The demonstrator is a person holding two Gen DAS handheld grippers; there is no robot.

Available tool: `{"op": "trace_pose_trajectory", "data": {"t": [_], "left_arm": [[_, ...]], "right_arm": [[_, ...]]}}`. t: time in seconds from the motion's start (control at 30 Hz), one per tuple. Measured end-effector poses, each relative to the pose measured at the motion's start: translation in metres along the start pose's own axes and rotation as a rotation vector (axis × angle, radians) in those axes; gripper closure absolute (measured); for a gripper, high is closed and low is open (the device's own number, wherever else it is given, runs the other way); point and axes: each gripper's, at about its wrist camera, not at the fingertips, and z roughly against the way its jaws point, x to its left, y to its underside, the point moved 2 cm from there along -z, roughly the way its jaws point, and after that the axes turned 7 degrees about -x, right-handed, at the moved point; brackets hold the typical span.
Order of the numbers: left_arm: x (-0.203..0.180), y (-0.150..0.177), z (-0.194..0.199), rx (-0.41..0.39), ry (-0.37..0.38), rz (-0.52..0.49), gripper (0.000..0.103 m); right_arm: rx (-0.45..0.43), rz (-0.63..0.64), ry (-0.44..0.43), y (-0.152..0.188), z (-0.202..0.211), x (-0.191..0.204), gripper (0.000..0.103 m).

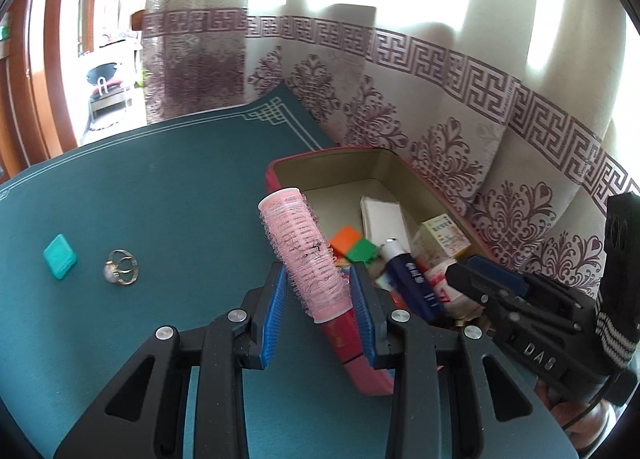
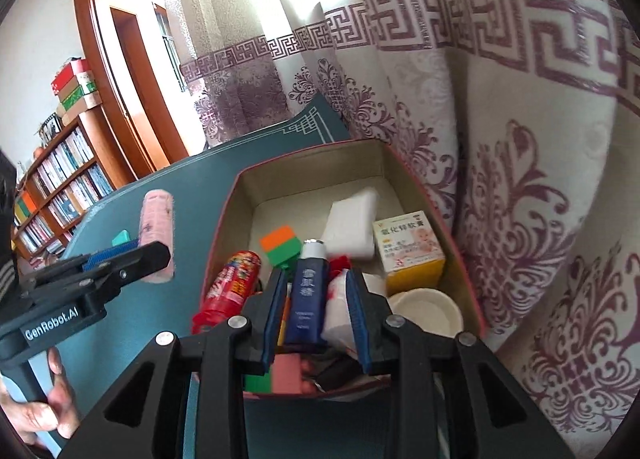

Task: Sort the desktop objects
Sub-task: 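Carry hair roller and lotion bottle into the pink tin and open both tools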

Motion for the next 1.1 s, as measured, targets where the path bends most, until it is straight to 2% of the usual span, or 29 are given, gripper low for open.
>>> {"op": "trace_pose_trajectory", "data": {"t": [0.3, 0.4, 0.47, 0.7, 0.9, 1.03, 1.1], "left_arm": [[-0.036, -0.004, -0.019, 0.041, 0.060, -0.058, 0.067], [-0.042, -0.001, -0.027, 0.081, 0.097, -0.046, 0.058], [-0.042, 0.002, -0.030, 0.092, 0.110, -0.029, 0.043], [-0.028, 0.000, -0.026, 0.075, 0.100, 0.017, 0.042], [-0.004, -0.002, -0.019, 0.064, 0.076, 0.075, 0.042], [0.009, -0.004, -0.017, 0.063, 0.055, 0.093, 0.042], [0.016, -0.004, -0.016, 0.060, 0.035, 0.103, 0.042]], "right_arm": [[-0.035, -0.049, 0.021, -0.001, 0.009, -0.024, 0.069], [-0.034, -0.050, 0.022, -0.003, 0.006, -0.025, 0.069], [-0.035, -0.050, 0.022, -0.003, 0.006, -0.026, 0.069], [-0.034, -0.040, 0.022, -0.002, 0.006, -0.020, 0.068], [-0.040, -0.045, 0.023, 0.000, 0.009, -0.015, 0.058], [-0.054, -0.042, 0.027, -0.001, 0.012, -0.009, 0.042], [-0.063, -0.034, 0.027, -0.002, 0.014, -0.005, 0.037]]}}
